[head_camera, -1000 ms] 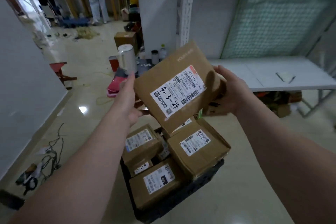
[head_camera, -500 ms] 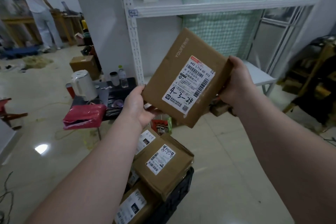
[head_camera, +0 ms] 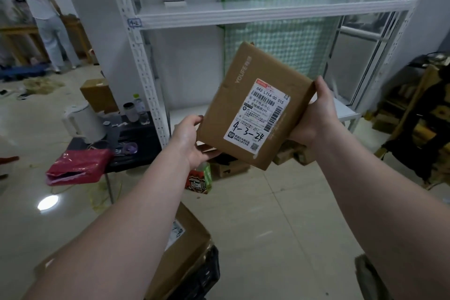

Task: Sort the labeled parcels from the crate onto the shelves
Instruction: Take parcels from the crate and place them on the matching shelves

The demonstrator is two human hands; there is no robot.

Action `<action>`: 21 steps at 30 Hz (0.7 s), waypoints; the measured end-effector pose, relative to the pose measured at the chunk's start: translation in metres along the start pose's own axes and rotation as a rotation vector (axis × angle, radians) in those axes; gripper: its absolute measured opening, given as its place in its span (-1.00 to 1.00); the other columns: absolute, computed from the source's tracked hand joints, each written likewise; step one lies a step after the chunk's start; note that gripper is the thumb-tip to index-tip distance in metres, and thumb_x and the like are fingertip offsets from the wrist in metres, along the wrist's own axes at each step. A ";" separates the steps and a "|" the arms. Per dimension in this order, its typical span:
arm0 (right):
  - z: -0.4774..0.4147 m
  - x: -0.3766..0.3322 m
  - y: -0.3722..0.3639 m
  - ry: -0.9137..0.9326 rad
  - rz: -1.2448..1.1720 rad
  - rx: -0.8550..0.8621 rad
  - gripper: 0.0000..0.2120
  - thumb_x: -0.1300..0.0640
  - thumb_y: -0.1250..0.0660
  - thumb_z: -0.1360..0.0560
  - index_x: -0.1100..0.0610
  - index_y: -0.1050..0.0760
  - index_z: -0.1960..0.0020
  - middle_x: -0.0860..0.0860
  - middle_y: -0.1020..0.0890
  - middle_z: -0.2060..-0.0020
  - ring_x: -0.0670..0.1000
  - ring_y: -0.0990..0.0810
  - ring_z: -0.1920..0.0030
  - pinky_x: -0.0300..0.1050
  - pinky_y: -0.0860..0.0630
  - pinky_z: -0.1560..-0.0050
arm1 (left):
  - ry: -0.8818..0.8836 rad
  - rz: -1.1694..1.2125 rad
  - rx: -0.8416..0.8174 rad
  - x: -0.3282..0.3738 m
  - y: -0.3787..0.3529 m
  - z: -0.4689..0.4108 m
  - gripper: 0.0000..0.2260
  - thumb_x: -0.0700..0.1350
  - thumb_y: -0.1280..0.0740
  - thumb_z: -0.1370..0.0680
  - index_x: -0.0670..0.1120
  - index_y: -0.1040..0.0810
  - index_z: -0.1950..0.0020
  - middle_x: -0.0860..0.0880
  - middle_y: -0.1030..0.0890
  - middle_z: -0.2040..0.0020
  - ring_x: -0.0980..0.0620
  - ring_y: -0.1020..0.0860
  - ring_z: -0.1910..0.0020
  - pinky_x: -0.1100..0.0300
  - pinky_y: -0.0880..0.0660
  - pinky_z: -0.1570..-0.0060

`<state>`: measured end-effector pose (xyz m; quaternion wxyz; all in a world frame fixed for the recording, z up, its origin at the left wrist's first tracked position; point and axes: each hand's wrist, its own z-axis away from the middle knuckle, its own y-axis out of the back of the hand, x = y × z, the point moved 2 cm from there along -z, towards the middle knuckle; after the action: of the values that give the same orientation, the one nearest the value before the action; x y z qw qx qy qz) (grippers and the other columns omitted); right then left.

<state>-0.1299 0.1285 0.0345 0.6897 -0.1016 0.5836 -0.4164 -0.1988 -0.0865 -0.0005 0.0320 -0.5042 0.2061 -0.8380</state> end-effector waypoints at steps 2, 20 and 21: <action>-0.017 -0.017 0.015 -0.013 0.020 0.021 -0.29 -0.45 -0.15 -0.43 0.09 -0.61 -0.23 0.18 -0.67 -0.12 0.29 -0.62 -0.15 0.35 -0.39 -0.28 | 0.009 -0.042 0.014 -0.007 -0.022 -0.010 -0.85 -0.01 -0.25 -0.56 -0.05 -0.54 0.11 -0.12 -0.63 0.03 -0.14 -0.61 0.00 -0.05 -0.59 0.07; -0.177 -0.071 0.063 -0.060 0.058 0.105 -0.38 -0.39 -0.20 -0.40 0.04 -0.61 -0.21 0.11 -0.66 -0.15 0.24 -0.62 -0.14 0.35 -0.43 -0.18 | 0.039 -0.107 0.091 -0.015 -0.102 -0.147 -0.82 0.08 -0.29 -0.56 0.00 -0.60 0.07 -0.04 -0.67 0.06 -0.07 -0.62 -0.01 0.05 -0.54 0.08; -0.190 -0.072 0.061 -0.056 0.062 0.113 -0.38 -0.39 -0.20 -0.41 0.04 -0.61 -0.19 0.11 -0.66 -0.15 0.23 -0.62 -0.14 0.35 -0.43 -0.18 | 0.039 -0.105 0.096 -0.012 -0.103 -0.160 -0.82 0.07 -0.29 -0.56 0.00 -0.59 0.11 -0.03 -0.66 0.10 -0.06 -0.61 0.02 0.07 -0.53 0.13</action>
<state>-0.2687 0.2824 -0.0087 0.7229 -0.0560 0.5425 -0.4242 -0.3144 0.0611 -0.0367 0.0079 -0.4957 0.1394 -0.8572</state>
